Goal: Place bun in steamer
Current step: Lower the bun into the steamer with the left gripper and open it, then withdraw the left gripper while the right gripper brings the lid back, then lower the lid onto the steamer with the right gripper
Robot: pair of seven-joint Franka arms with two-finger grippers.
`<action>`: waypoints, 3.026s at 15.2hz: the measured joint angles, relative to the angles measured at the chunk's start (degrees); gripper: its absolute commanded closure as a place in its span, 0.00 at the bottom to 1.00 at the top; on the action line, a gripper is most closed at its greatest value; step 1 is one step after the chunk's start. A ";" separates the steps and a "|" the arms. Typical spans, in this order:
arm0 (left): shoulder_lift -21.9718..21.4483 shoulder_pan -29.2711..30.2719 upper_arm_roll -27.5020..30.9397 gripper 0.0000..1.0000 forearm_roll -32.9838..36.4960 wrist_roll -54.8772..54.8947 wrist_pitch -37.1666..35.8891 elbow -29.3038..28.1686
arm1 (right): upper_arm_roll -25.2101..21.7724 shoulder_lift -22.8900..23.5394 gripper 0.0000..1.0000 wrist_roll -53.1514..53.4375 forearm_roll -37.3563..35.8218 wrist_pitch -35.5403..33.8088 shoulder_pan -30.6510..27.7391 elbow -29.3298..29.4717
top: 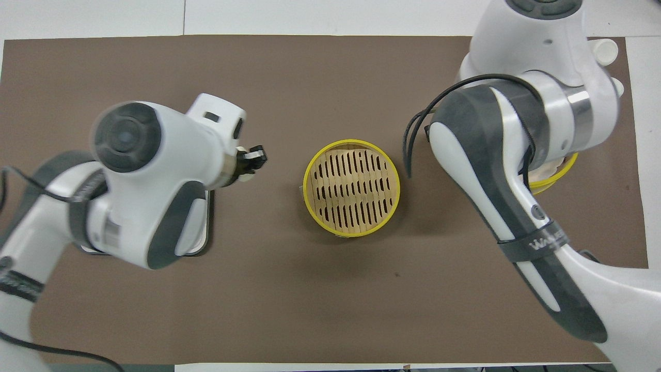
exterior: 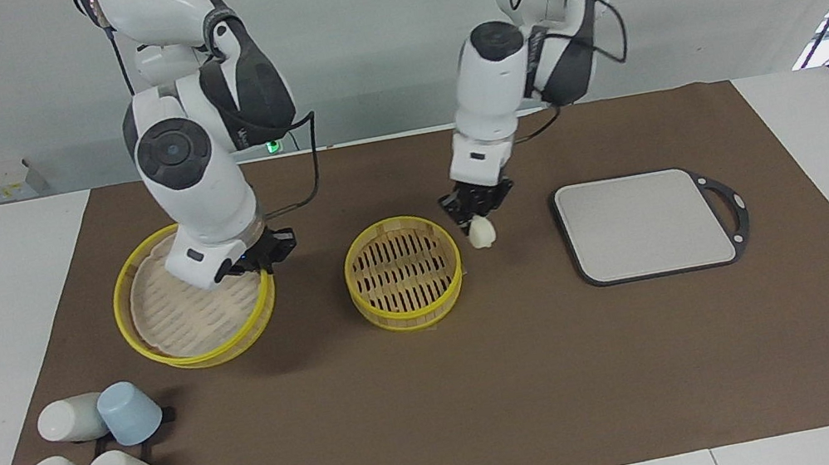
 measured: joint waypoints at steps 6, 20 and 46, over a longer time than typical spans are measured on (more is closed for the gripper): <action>8.97 -5.77 0.25 0.50 1.33 -0.96 7.95 -0.04 | 0.05 -0.22 1.00 -5.54 -0.66 2.31 -2.97 -3.51; -1.67 4.75 2.12 0.00 1.65 0.84 -7.63 1.39 | 1.53 -1.11 1.00 -0.10 0.58 4.85 4.38 -4.14; -15.03 31.98 4.54 0.00 2.49 54.37 -41.74 11.32 | 1.31 1.52 0.67 28.81 5.04 39.17 27.20 -16.88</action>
